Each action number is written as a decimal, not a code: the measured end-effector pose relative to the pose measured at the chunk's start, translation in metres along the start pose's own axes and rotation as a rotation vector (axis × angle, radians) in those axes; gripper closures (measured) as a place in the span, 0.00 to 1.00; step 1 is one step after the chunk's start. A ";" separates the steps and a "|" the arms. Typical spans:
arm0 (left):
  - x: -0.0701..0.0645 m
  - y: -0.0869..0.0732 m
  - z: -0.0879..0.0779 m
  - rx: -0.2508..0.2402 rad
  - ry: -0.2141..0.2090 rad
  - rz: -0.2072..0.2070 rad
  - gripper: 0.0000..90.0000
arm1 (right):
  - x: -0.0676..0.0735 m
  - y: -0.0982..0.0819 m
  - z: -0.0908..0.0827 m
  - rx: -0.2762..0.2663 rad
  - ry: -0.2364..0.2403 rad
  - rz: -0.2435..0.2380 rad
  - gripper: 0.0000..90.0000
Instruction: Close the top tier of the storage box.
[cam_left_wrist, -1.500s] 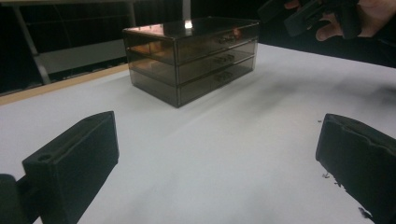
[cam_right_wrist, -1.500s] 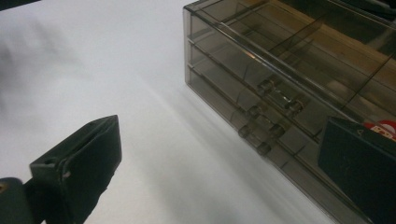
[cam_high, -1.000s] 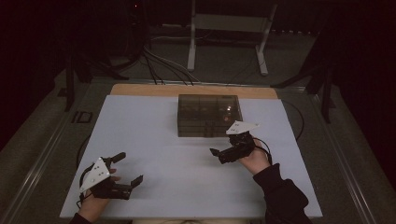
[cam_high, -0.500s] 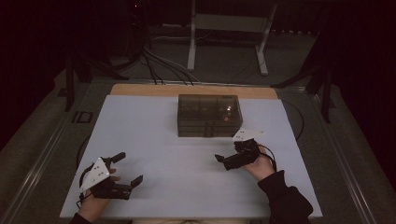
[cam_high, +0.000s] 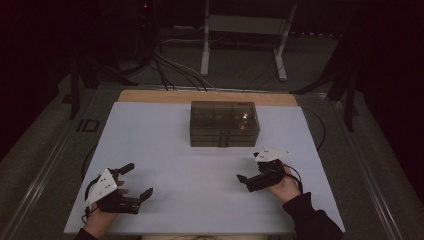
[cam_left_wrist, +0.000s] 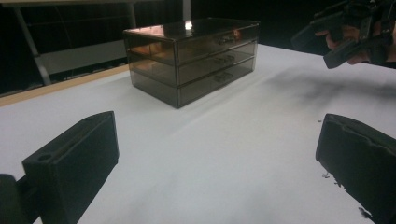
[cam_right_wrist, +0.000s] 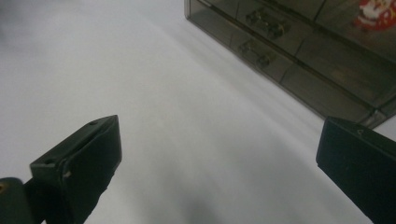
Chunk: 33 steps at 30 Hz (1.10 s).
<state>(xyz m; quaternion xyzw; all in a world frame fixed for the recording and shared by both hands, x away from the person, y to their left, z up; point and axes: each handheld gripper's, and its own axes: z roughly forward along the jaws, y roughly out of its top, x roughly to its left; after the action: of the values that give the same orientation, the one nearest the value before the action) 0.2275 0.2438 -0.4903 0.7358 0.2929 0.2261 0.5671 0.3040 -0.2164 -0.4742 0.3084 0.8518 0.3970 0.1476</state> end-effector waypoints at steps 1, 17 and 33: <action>0.000 0.000 0.000 0.000 0.001 0.000 0.00 | 0.000 -0.002 -0.001 -0.001 0.003 0.000 0.00; 0.000 0.000 0.000 0.001 -0.001 0.000 0.00 | -0.008 -0.040 -0.016 0.014 -0.063 0.029 0.00; -0.001 -0.001 0.000 0.007 -0.004 0.002 0.00 | -0.014 -0.057 -0.018 0.019 -0.080 0.073 0.00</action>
<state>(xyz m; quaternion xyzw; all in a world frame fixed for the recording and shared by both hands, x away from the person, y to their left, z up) 0.2271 0.2433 -0.4909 0.7384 0.2918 0.2243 0.5651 0.2822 -0.2642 -0.5064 0.3563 0.8372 0.3812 0.1638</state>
